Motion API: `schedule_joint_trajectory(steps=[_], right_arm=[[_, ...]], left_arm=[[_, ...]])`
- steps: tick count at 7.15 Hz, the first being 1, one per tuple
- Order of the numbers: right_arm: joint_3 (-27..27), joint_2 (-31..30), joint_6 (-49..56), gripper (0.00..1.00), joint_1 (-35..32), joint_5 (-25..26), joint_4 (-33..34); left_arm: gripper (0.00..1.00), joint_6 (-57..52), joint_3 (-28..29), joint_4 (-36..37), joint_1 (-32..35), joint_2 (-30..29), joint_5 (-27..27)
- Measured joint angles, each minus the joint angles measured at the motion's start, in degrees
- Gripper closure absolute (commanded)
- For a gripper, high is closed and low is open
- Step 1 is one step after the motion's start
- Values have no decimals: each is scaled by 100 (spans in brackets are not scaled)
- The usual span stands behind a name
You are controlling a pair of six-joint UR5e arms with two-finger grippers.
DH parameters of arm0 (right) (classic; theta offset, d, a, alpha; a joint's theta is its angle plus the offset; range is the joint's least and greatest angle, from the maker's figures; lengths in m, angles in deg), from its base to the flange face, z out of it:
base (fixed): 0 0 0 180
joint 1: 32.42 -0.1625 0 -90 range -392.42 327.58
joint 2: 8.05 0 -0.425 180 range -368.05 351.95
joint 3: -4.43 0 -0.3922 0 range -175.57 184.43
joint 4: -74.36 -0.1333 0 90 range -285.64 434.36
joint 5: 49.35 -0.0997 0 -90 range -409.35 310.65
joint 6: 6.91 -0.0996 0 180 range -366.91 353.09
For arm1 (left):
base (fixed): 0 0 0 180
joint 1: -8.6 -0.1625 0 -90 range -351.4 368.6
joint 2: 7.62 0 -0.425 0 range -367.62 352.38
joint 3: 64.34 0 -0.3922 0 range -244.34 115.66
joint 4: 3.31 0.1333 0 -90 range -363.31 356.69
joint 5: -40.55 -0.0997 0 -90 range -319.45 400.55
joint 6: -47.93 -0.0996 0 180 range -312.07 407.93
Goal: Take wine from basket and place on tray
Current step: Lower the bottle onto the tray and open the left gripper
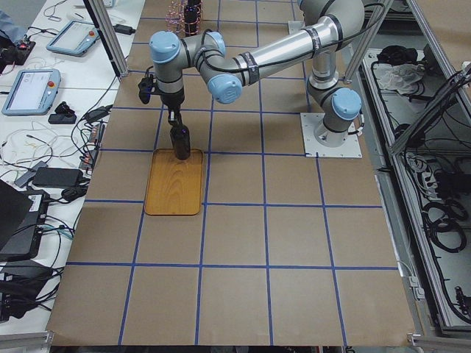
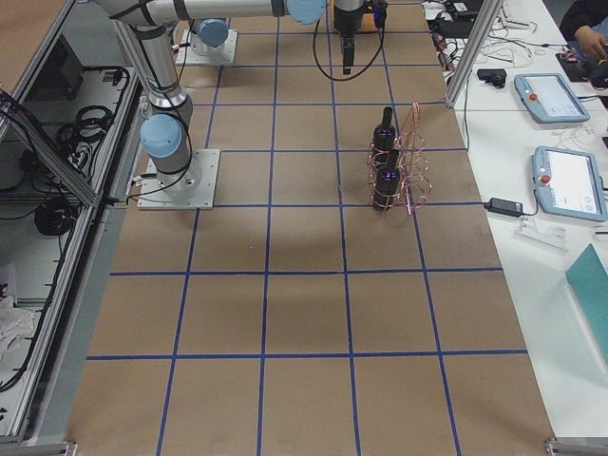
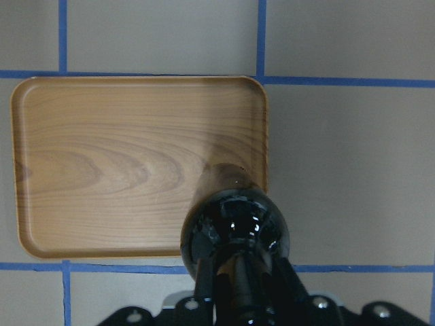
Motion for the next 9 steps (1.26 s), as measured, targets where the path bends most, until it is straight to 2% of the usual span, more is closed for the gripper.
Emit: schedule_joint_trajectory(steps=[6,7,8,9], right_arm=[[0,0,0,0,-5,13,-4],[0,0,0,0,-3,17,-11],[0,0,0,0,-3,20,-25],[0,-3,0,0,-3,25,-48]], left_arm=[[100,-121,-9,118,-88,-179,29],[86,-121,-22,118,-97,-179,19],[63,-121,-27,118,-112,-179,12],[36,-121,-29,118,-129,-179,11]])
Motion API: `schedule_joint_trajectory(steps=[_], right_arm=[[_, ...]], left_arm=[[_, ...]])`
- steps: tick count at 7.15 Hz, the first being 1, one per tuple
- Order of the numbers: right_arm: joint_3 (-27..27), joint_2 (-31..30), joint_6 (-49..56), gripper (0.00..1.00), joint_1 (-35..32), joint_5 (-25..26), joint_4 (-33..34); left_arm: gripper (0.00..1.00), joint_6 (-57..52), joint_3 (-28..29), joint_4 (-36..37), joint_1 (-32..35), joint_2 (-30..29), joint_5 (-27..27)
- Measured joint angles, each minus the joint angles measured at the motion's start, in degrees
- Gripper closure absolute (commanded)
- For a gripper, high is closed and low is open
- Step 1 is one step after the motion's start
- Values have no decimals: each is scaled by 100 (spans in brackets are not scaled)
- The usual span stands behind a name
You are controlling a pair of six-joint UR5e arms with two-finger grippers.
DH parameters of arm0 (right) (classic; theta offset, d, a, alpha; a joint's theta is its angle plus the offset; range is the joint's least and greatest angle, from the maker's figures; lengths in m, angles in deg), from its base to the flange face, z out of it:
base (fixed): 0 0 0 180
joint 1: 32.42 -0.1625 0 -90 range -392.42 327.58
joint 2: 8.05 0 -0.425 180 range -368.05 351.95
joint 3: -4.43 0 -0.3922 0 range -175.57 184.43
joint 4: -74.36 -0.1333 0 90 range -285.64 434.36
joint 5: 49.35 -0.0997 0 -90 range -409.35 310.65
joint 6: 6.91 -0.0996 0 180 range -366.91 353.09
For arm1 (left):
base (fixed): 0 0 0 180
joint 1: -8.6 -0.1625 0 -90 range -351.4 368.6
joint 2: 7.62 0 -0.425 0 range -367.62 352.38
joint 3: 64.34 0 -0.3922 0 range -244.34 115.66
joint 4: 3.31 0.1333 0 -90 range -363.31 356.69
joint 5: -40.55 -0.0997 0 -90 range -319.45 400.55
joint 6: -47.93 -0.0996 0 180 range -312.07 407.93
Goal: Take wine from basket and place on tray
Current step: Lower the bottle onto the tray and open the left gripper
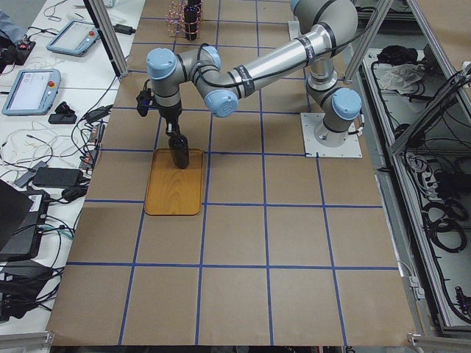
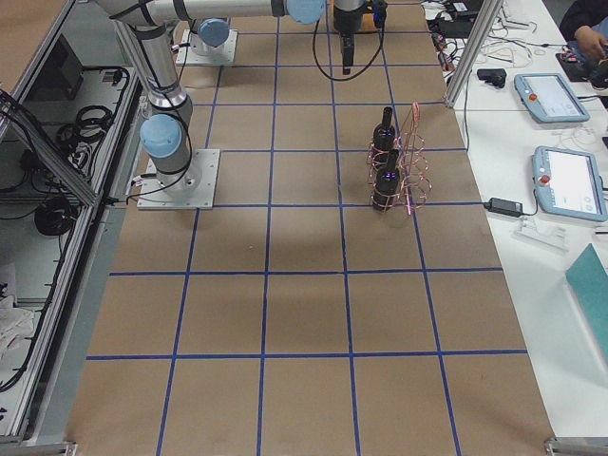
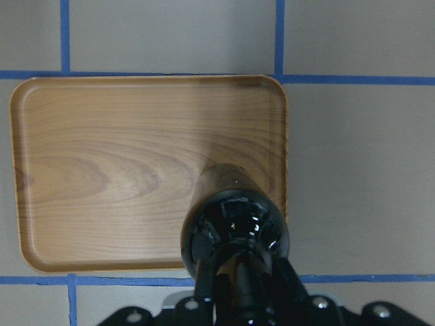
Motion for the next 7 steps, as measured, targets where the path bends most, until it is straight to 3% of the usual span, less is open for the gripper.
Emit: schedule_joint_trajectory(steps=[1,3,5,7], right_arm=[[0,-9,2,0,3,92,-22],[-2,-20,32,0,5,315,-38],[-7,-23,43,0,6,348,-36],[-9,-24,44,0,1,347,-35]], left_arm=[[34,0,-4,0,-15,0,-2],[18,0,-15,0,-30,6,4],[12,0,-7,-10,-35,57,12],[11,2,26,-236,66,371,-19]])
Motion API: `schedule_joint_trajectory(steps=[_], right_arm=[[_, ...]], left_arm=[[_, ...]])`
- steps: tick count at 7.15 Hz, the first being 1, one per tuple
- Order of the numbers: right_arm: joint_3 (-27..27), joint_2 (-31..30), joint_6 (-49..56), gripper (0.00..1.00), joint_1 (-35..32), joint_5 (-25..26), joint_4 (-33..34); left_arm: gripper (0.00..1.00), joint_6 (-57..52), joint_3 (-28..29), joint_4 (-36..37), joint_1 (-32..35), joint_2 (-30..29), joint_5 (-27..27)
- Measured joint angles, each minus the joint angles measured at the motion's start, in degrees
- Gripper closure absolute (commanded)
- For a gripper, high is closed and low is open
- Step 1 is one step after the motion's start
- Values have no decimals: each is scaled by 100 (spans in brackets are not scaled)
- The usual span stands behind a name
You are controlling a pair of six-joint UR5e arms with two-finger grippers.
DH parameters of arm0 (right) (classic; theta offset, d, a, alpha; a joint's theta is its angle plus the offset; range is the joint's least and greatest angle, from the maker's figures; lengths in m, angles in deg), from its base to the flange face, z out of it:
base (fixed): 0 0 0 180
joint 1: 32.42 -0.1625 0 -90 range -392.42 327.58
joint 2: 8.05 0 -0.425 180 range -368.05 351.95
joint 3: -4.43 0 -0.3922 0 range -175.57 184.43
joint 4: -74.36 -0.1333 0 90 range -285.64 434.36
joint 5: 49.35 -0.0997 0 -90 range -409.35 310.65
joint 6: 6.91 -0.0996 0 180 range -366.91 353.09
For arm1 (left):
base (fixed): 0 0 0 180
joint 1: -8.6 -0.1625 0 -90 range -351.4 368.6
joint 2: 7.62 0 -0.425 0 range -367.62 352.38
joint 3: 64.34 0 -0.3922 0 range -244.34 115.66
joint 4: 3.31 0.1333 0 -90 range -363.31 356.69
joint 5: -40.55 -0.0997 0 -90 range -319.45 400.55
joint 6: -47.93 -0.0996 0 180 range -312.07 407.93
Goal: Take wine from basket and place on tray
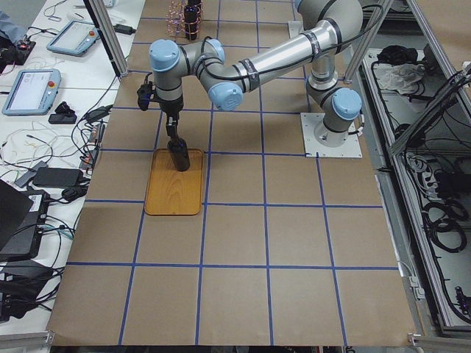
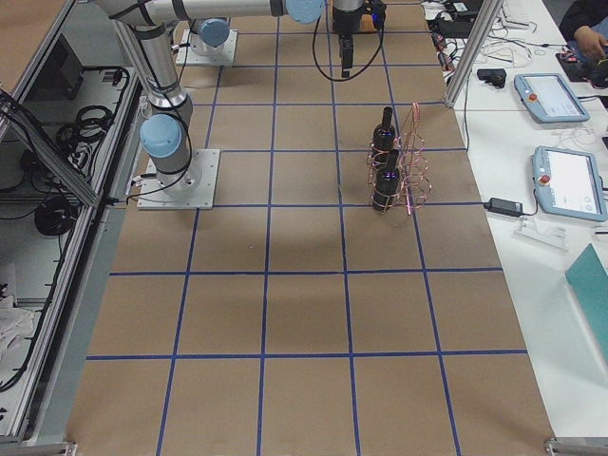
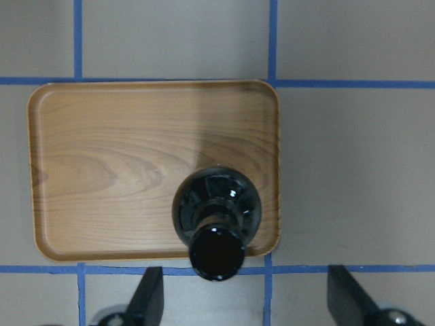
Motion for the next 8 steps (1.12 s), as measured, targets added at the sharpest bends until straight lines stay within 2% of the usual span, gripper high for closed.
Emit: schedule_joint_trajectory(steps=[2,3,4,6,8], right_arm=[[0,0,0,0,-3,-6,-2],[0,-2,0,0,-4,-10,0],[0,-6,0,0,-4,-27,-1],[0,-8,0,0,-4,-63,9],[0,-9,0,0,-4,-68,20]], left_arm=[[11,238,-4,-682,434,577,-38],[11,566,-36,-850,903,775,-85],[11,847,-72,-921,1496,917,-207],[5,1315,-245,-965,2354,1177,-341],[0,1638,-660,-967,2625,1541,-325]])
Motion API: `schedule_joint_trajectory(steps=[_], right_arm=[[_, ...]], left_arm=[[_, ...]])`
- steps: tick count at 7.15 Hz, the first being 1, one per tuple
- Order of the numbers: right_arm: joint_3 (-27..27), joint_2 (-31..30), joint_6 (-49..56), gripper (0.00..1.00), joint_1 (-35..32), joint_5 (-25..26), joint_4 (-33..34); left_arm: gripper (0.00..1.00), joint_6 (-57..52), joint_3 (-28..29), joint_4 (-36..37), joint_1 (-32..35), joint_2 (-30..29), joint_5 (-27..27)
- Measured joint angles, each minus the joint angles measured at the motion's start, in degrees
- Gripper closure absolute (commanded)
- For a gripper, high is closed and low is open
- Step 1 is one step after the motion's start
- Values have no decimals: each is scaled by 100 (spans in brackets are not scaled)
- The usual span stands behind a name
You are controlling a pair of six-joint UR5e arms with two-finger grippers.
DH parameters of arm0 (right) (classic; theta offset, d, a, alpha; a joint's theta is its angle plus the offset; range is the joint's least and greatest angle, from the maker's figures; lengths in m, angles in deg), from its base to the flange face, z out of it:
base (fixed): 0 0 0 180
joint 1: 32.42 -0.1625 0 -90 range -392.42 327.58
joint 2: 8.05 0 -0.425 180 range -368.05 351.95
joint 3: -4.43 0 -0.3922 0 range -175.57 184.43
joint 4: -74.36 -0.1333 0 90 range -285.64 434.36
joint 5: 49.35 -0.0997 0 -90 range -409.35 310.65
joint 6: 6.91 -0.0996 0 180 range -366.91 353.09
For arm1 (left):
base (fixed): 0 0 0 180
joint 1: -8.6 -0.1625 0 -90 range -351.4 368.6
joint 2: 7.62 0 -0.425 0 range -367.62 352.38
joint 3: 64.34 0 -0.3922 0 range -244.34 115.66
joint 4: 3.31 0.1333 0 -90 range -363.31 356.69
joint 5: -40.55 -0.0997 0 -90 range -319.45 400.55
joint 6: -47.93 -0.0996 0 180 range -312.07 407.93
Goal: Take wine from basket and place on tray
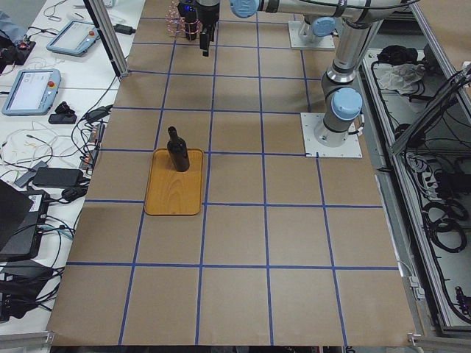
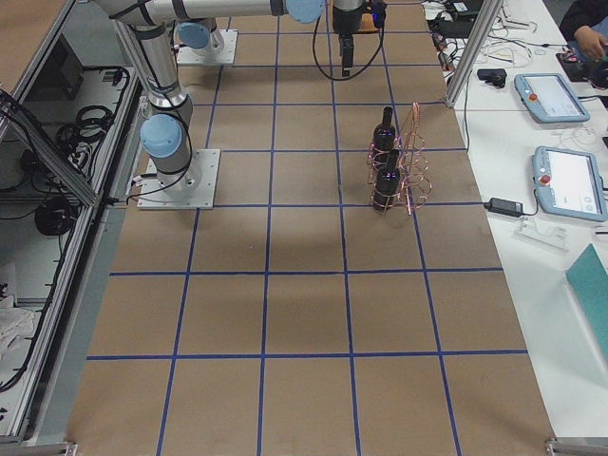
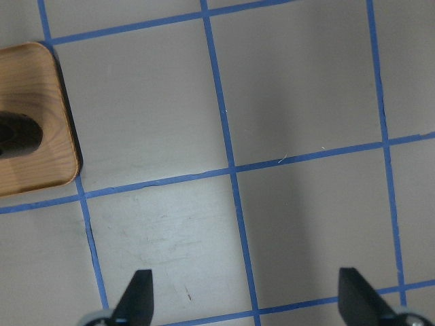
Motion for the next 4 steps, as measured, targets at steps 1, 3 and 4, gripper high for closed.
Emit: schedule_joint_trajectory(steps=[1,3,4], right_arm=[[0,0,0,0,0,4,-4],[0,0,0,0,0,3,-12],[0,0,0,0,0,5,-14]], left_arm=[[0,40,-124,0,30,151,-17],[0,68,-210,-8,42,278,-36],[0,72,-242,-11,44,302,-40]])
